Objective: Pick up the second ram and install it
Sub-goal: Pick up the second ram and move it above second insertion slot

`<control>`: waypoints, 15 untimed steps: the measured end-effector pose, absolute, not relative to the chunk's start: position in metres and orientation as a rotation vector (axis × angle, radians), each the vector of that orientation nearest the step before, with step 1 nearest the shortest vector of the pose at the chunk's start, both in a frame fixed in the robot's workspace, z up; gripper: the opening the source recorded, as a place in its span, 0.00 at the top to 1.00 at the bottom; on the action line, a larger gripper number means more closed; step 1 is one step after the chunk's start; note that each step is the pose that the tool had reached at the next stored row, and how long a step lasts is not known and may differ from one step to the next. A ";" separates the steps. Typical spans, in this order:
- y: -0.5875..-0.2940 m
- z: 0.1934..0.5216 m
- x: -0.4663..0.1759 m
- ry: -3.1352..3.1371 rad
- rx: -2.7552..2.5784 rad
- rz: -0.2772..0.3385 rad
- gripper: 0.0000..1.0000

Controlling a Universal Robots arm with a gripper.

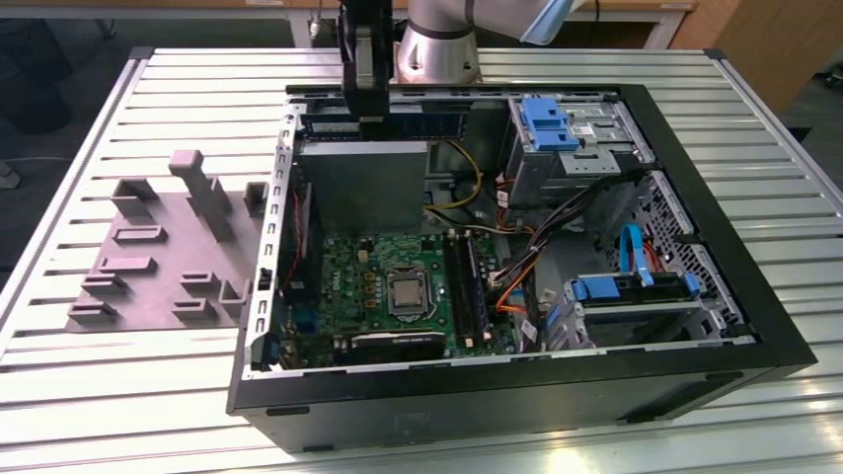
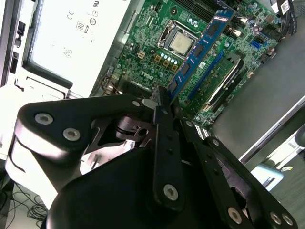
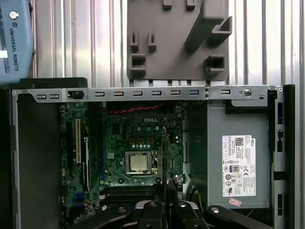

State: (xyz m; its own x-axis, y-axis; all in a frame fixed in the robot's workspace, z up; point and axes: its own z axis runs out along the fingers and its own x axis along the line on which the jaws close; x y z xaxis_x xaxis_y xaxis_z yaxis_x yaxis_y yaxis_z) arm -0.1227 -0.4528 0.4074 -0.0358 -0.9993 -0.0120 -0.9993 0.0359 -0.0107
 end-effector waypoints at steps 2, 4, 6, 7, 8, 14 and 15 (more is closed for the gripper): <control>-0.453 0.407 -0.123 2.249 -2.170 0.001 0.86; -0.453 0.407 -0.117 2.249 -2.170 0.001 0.86; -0.453 0.407 -0.110 2.249 -2.170 0.001 0.86; -0.453 0.407 -0.107 2.249 -2.170 0.001 0.86; -0.453 0.407 -0.104 2.249 -2.170 0.001 0.86; -0.453 0.407 -0.089 2.249 -2.170 0.001 0.86; -0.453 0.407 -0.088 2.249 -2.170 0.001 0.86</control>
